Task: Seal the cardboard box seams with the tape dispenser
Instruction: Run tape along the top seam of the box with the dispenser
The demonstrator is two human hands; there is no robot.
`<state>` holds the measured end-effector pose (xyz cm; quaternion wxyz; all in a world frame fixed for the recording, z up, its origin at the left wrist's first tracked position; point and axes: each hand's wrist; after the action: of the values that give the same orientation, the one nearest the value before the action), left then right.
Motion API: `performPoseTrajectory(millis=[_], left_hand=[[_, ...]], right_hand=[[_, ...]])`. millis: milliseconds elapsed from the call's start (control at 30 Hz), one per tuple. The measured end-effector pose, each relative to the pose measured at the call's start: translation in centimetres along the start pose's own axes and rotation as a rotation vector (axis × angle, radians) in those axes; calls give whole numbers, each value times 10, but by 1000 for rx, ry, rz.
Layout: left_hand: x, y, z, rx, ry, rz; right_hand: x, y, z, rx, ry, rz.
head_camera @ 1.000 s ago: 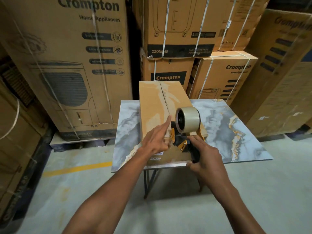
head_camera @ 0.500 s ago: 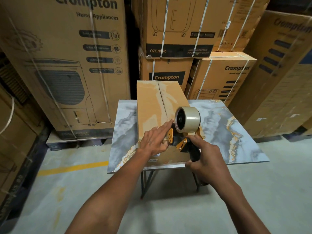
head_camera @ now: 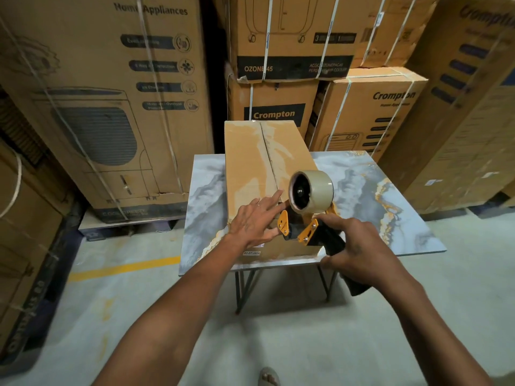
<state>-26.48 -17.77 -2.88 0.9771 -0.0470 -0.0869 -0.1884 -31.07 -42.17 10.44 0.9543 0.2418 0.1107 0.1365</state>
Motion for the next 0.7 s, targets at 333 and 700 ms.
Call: performPoseTrajectory(millis=[333, 700], left_hand=[[-4, 12, -11, -72, 24, -119], [-3, -1, 2, 72, 73, -86]], right_hand=[[8, -10, 8, 42, 34, -20], [14, -21, 9, 112, 48, -36]])
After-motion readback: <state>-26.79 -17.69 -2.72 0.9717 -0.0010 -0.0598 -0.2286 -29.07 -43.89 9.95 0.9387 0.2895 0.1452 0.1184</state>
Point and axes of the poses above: each hand's wrist, its own x-axis towards the middle knuckle, its own z-axis out of the back of the hand, y = z × x, and after that the axes turned 12 degrees about -z, right-handed
